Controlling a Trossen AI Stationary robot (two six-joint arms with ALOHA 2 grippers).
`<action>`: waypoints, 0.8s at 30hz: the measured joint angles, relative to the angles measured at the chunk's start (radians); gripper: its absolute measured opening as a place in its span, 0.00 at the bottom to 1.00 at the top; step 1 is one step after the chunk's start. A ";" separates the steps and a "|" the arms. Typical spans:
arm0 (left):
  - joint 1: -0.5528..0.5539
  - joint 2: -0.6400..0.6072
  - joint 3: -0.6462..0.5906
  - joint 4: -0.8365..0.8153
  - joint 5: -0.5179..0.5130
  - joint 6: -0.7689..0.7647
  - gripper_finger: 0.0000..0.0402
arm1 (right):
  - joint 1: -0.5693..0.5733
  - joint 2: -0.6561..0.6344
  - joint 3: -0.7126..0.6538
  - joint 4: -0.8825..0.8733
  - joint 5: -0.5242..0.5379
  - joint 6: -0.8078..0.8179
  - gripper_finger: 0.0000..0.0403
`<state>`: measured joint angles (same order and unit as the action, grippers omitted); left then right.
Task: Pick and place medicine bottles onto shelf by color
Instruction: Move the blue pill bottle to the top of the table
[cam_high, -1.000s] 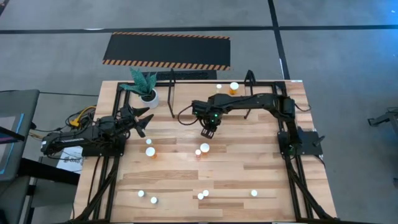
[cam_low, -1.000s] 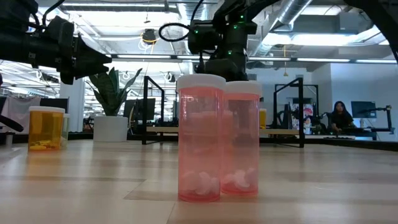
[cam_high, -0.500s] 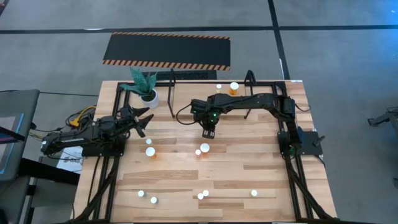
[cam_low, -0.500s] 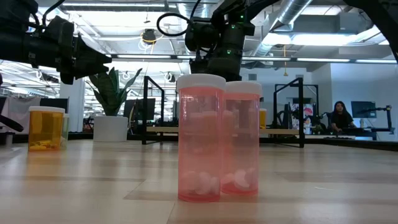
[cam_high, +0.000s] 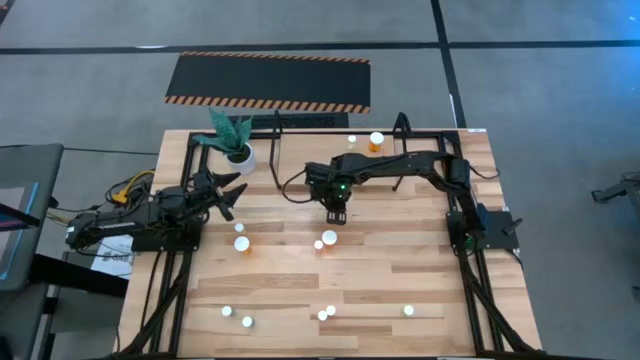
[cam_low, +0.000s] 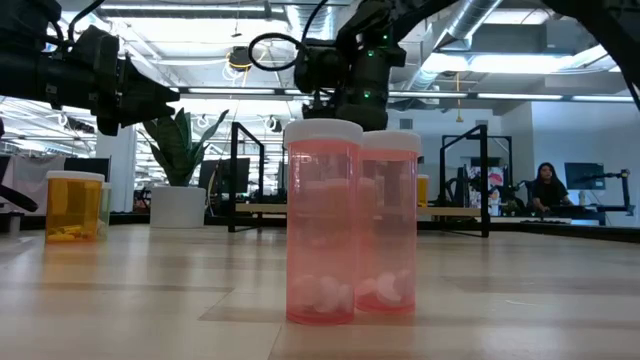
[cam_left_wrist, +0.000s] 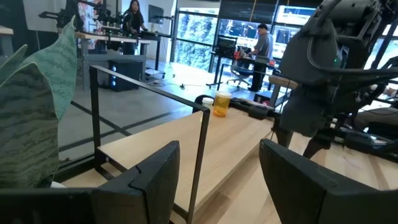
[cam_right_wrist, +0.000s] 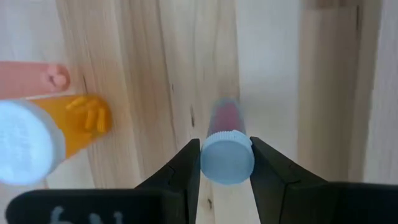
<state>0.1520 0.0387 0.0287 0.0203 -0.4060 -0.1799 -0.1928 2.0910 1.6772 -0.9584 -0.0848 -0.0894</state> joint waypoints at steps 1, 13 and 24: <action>0.000 0.000 0.000 0.000 0.000 0.000 0.52 | -0.001 0.002 0.001 0.005 0.000 0.008 0.31; 0.000 0.000 0.000 0.000 0.000 0.000 0.52 | -0.006 0.005 0.001 0.009 0.001 0.003 0.31; 0.000 0.000 0.000 0.000 0.000 0.000 0.52 | -0.005 0.005 0.001 0.026 0.003 0.010 0.31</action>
<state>0.1516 0.0387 0.0287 0.0201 -0.4061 -0.1801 -0.1979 2.0964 1.6783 -0.9325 -0.0814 -0.0793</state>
